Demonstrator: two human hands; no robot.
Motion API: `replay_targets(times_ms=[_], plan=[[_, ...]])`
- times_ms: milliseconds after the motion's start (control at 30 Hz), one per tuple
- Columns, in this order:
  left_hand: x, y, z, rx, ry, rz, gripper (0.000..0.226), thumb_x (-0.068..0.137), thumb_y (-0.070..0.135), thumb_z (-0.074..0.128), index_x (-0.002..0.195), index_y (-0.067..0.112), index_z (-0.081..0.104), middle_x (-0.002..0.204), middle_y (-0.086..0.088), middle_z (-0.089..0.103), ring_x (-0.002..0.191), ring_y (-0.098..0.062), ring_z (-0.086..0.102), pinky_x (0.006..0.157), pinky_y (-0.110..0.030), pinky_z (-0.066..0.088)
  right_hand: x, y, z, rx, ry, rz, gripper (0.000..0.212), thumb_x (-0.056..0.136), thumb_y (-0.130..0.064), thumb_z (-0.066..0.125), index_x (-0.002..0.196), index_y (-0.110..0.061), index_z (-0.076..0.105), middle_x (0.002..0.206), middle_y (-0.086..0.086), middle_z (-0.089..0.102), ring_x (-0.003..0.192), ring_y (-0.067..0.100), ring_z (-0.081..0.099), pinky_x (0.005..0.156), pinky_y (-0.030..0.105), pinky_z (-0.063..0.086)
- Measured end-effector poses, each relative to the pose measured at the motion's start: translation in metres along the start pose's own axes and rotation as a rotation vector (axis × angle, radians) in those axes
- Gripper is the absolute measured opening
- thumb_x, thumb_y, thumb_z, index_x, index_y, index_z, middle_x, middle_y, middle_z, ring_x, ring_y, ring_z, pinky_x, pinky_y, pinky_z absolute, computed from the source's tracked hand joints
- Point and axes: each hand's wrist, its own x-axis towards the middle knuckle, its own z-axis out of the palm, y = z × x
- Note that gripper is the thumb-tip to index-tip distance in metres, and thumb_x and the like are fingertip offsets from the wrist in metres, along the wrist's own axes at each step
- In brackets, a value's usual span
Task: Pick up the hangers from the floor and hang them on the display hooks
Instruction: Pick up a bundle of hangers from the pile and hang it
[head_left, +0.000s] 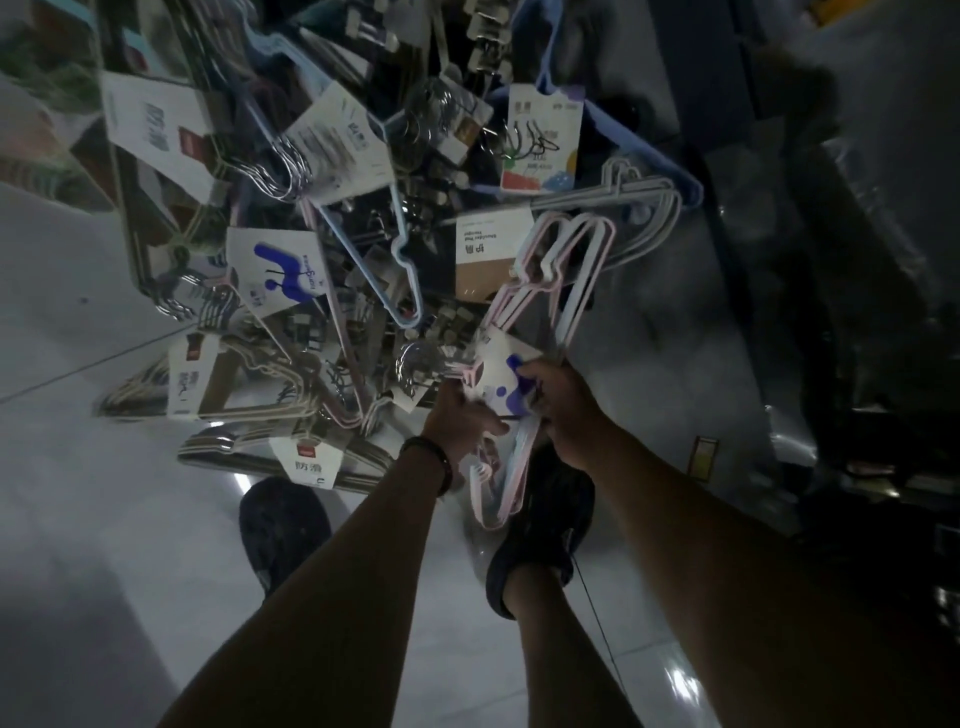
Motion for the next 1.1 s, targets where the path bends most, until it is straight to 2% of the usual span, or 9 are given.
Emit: replay_targets(times_ms=[200,333,500,600,667,733,800,967,1100], plan=[[-0.081,0.025,-0.008,-0.07,-0.048,0.062,0.049,0.074,-0.014,0.071,0.104,0.018,0.048,0.075,-0.007,0.059,0.076,-0.025,0.053,0.071,-0.042,0.044,-0.077,-0.003,-0.004,0.004,-0.119,0.086,0.037,0.098,-0.052,0.06,0.118,-0.023,0.07,0.111,-0.001,0.077,0.112,0.028,0.069,0.101,0.05,0.052],[-0.152,0.064,-0.026,0.063,-0.063,0.041,0.059,0.073,-0.009,0.076,0.119,0.019,0.051,0.076,-0.006,0.061,0.067,-0.025,0.057,0.059,-0.037,0.048,-0.162,-0.028,-0.004,-0.11,-0.044,-0.012,0.045,0.094,-0.054,0.07,0.129,-0.028,0.062,0.119,-0.001,0.071,0.11,0.024,0.068,0.099,0.051,0.058],[-0.275,0.136,-0.035,0.419,-0.027,0.194,0.061,0.073,-0.026,0.071,0.12,0.005,0.05,0.071,-0.004,0.07,0.055,-0.016,0.066,0.051,-0.033,0.053,-0.298,-0.09,-0.024,-0.85,0.452,-0.463,0.131,0.065,-0.071,0.085,0.162,-0.025,0.011,0.154,0.012,0.029,0.136,0.032,0.036,0.108,0.048,0.045],[-0.375,0.209,-0.031,0.617,-0.051,0.25,0.062,0.069,-0.017,0.079,0.119,0.012,0.056,0.096,-0.015,0.068,0.077,-0.03,0.068,0.068,-0.052,0.06,-0.377,-0.149,-0.04,-1.139,0.38,-0.656,0.134,0.059,-0.086,0.074,0.164,-0.03,0.012,0.163,0.014,0.02,0.149,0.038,0.019,0.117,0.056,0.03],[-0.444,0.255,-0.027,0.733,-0.095,0.308,0.063,0.071,-0.01,0.082,0.12,0.018,0.055,0.106,-0.012,0.068,0.09,-0.03,0.067,0.08,-0.057,0.06,-0.433,-0.196,-0.049,-1.209,0.156,-0.731,0.113,0.057,-0.086,0.073,0.15,-0.029,0.04,0.154,0.008,0.039,0.144,0.032,0.033,0.115,0.053,0.036],[-0.512,0.294,-0.021,0.851,-0.18,0.398,0.061,0.073,-0.005,0.082,0.121,0.022,0.055,0.107,-0.002,0.067,0.095,-0.024,0.066,0.086,-0.05,0.062,-0.496,-0.243,-0.055,-1.184,-0.031,-0.744,0.074,0.059,-0.07,0.087,0.109,-0.023,0.059,0.107,-0.001,0.061,0.098,0.018,0.058,0.083,0.036,0.052],[-0.574,0.324,-0.014,0.984,-0.203,0.48,0.061,0.074,-0.009,0.083,0.122,0.02,0.058,0.104,0.004,0.068,0.092,-0.016,0.068,0.081,-0.03,0.062,-0.562,-0.278,-0.06,-1.161,-0.153,-0.673,0.057,0.063,-0.052,0.097,0.084,-0.021,0.055,0.073,-0.01,0.051,0.063,0.007,0.047,0.056,0.022,0.039],[-0.713,0.377,0.002,1.209,-0.255,0.564,0.057,0.079,-0.006,0.081,0.118,0.028,0.056,0.109,-0.003,0.067,0.09,-0.018,0.064,0.073,-0.031,0.057,-0.699,-0.301,-0.074,-0.786,-0.178,-0.673,0.039,0.063,-0.032,0.102,0.071,-0.017,0.067,0.051,-0.016,0.059,0.05,-0.001,0.058,0.056,0.021,0.047],[-0.785,0.379,-0.004,1.572,0.352,1.205,0.086,0.069,0.07,0.067,0.145,0.034,0.051,0.144,-0.003,0.055,0.132,-0.033,0.054,0.108,-0.045,0.043,-0.763,-0.273,-0.076,-0.48,0.033,-0.735,0.049,0.054,-0.032,0.103,0.06,-0.015,0.057,0.055,-0.01,0.054,0.056,0.008,0.056,0.062,0.033,0.043]])
